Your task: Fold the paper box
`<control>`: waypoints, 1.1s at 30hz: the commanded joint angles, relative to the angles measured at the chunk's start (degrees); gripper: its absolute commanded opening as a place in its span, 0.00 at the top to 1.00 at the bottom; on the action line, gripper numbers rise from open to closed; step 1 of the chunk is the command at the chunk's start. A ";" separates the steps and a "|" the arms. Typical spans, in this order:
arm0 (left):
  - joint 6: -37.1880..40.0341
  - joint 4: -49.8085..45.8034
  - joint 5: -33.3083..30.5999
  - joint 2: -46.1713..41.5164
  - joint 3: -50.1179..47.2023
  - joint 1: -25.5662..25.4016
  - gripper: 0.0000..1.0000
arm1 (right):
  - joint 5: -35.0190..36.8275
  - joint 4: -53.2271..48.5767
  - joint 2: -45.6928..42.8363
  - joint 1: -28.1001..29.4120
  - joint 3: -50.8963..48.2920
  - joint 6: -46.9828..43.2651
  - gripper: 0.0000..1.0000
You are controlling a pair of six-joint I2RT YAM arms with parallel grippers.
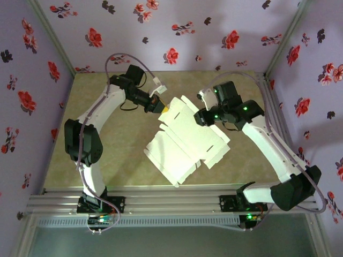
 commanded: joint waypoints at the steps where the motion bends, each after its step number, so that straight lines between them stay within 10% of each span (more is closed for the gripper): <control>1: 1.56 -1.54 0.96 0.93 1.31 -0.56 1.00 | -3.26 1.39 -1.57 -0.88 1.32 1.63 0.64; 25: 0.92 -1.63 0.79 1.46 3.42 -0.59 1.00 | -2.67 1.21 -1.90 -1.05 0.33 0.59 0.93; 33: -4.61 0.94 0.19 -0.39 5.97 -0.18 0.68 | -0.96 3.92 -3.86 -0.75 -2.30 2.20 0.98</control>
